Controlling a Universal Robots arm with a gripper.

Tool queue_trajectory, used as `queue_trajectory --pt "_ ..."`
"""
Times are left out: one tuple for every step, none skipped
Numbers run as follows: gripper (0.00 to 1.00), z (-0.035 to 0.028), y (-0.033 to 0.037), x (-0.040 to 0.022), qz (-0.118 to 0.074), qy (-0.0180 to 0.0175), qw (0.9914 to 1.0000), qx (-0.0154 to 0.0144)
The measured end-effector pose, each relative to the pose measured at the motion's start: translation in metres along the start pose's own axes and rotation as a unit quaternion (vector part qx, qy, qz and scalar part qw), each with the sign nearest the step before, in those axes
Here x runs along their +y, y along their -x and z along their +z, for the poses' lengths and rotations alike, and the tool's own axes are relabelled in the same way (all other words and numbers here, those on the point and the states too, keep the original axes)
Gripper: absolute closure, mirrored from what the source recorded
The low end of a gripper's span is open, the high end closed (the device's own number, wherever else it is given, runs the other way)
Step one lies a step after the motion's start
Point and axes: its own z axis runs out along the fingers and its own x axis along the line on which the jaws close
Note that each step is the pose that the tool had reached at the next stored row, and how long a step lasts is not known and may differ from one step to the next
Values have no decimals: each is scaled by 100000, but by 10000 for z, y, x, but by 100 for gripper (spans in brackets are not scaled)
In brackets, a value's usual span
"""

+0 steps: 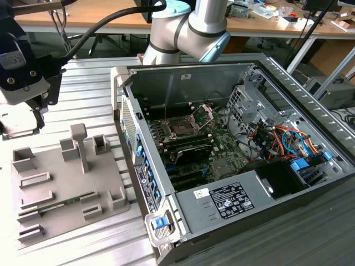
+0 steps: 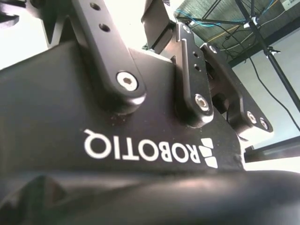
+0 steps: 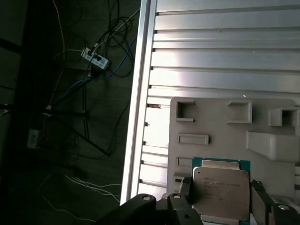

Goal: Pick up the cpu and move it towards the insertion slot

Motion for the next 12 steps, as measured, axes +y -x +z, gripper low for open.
queue_trajectory --pt "45 0 10 -1 -3 3 100000 -3" --pt "45 0 20 -2 -2 0 100000 -1" --pt "45 0 37 -4 -2 -1 100000 0" --pt "45 0 47 -6 -1 -2 100000 1" --pt "45 0 55 -6 -1 -2 100000 3" --pt "45 0 66 -8 -1 -1 100000 3" --pt "45 0 76 -9 -2 -2 100000 1" --pt "45 0 88 -10 -3 -2 100000 0" --pt "45 -1 97 -11 -1 -4 100000 4" --pt "45 0 107 -12 -1 0 100000 0" --pt "45 0 117 -13 1 2 100000 -5" --pt "45 0 127 -14 1 0 100000 -2"
